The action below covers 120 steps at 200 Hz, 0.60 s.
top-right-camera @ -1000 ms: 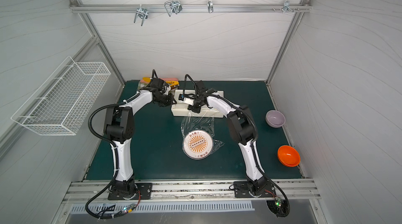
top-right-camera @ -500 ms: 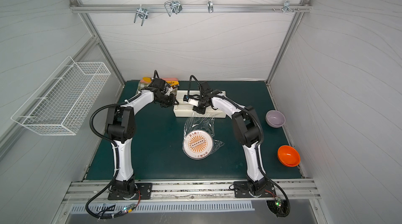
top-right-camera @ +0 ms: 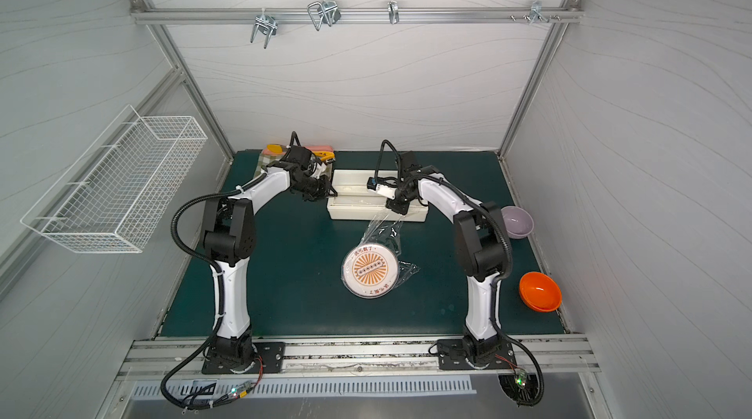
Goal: Wrap the plate with plastic wrap
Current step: Tear off the plastic wrap from the plastic wrap cutting box.
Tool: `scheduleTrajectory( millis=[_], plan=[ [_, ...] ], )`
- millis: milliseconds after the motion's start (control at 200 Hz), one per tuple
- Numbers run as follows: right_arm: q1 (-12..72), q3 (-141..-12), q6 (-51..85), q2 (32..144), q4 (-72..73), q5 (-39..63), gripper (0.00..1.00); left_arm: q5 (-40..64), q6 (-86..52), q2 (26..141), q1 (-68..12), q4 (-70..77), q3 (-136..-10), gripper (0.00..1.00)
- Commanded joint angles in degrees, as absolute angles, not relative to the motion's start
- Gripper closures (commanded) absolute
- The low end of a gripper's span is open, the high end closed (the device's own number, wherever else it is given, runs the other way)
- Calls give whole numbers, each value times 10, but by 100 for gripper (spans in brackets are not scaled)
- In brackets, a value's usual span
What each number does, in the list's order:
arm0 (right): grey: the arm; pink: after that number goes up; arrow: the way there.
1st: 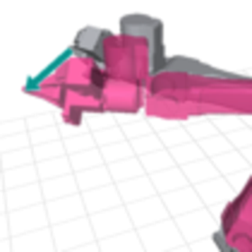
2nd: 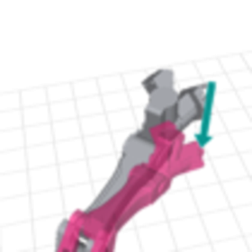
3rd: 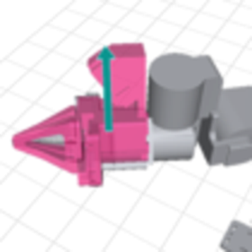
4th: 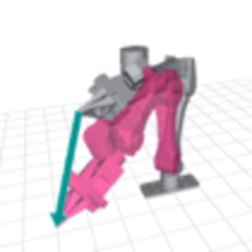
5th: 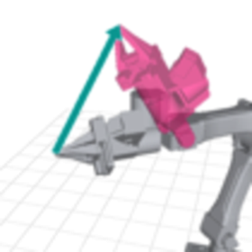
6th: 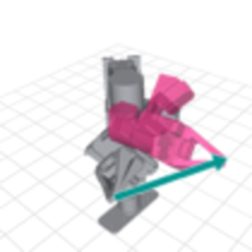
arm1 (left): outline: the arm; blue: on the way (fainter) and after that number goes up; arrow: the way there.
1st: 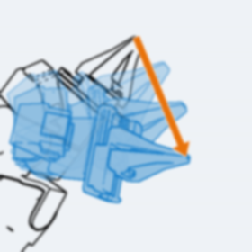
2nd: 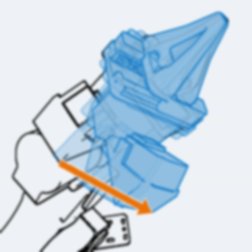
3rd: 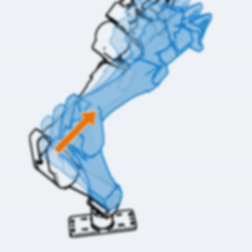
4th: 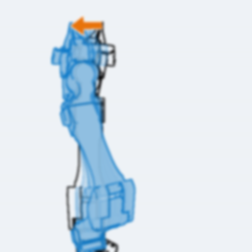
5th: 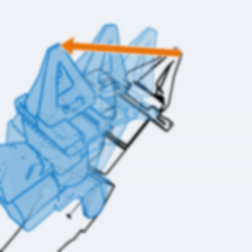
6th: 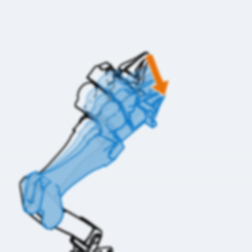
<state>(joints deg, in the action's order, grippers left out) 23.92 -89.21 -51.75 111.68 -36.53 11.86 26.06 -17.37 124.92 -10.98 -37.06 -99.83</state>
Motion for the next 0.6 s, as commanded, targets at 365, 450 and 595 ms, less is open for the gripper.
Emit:
scheduleTrajectory(
  millis=[365, 450, 595],
  plan=[
    [146, -784, -603, 1029, -385, 52, 100, 119, -177, 1325, -47, -472, -976, 100],
    [140, -775, -612, 1026, -382, 54, 100, 120, -179, 1325, -47, -471, -976, 100],
    [120, -758, -627, 1018, -373, 59, 100, 118, -183, 1324, -46, -474, -980, 100]
  ],
)
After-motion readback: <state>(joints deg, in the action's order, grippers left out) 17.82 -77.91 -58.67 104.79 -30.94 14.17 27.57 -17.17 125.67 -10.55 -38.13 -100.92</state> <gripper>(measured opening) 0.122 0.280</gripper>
